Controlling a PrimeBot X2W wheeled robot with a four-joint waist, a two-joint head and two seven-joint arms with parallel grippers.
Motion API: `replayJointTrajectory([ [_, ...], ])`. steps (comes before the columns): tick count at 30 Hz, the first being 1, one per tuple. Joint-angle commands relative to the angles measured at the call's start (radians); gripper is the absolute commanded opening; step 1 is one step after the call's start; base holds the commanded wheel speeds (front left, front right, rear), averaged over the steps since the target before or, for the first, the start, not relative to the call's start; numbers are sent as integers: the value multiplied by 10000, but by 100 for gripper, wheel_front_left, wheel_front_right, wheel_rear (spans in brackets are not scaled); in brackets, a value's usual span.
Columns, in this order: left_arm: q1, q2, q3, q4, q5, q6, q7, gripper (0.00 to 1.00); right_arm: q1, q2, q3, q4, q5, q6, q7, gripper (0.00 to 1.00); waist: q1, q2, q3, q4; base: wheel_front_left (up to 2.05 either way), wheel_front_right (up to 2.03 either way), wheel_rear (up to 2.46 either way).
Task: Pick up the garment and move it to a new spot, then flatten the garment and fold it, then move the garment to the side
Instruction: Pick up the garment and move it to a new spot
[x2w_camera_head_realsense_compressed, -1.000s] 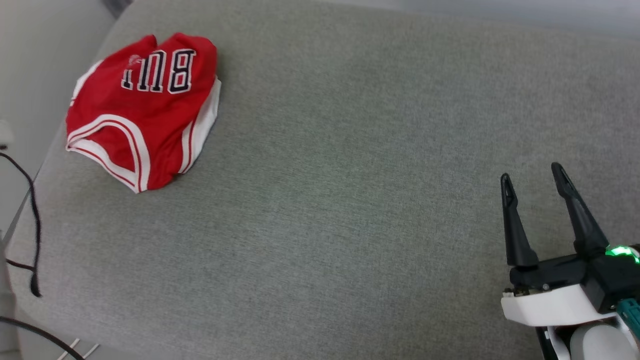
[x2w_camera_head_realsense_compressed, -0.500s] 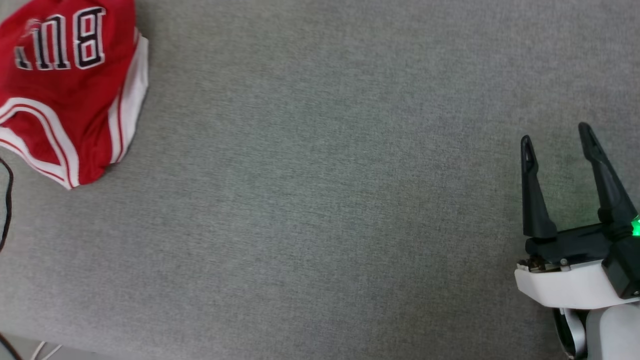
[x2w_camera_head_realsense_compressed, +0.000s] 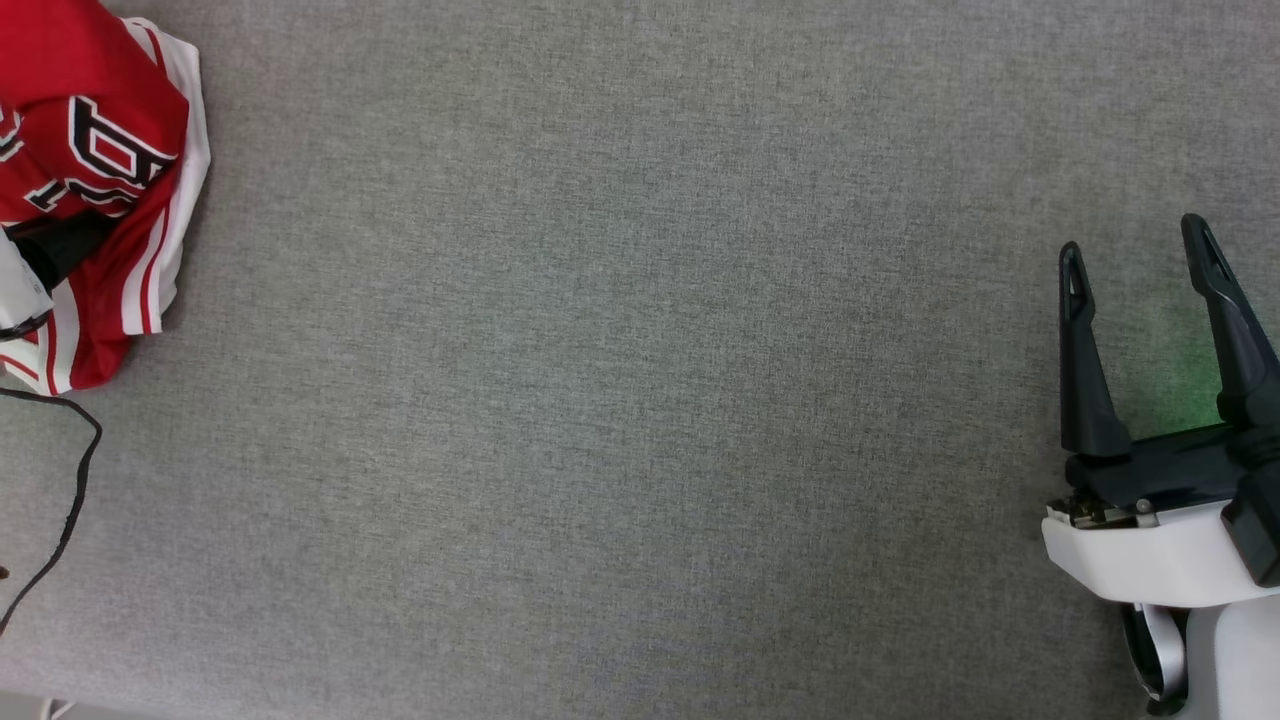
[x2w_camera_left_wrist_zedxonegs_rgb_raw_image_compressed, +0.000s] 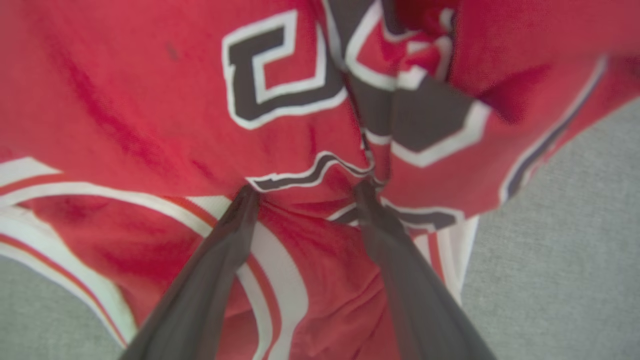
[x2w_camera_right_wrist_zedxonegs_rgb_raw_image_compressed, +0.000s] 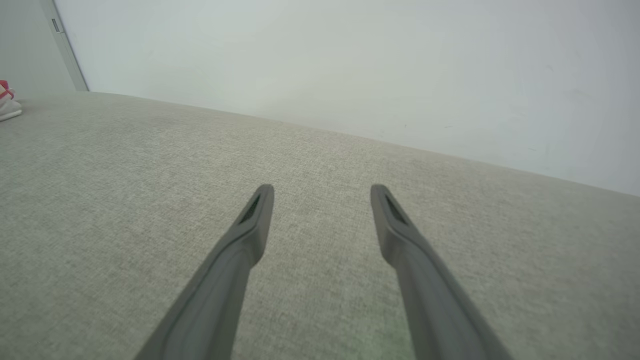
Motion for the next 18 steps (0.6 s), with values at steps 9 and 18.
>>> replayJointTrajectory([
  [9,-11,189,-824,-61,-70,-1,-577,0,-215,61,89,203,19,-3,-21,100,-1,0,-345,-49,0,0,0],
  [18,-1260,1100,-1255,-1641,591,-2,-1765,0,-51,232,392,620,342,-3,-21,100,-1,0,-1725,-257,0,0,0],
])
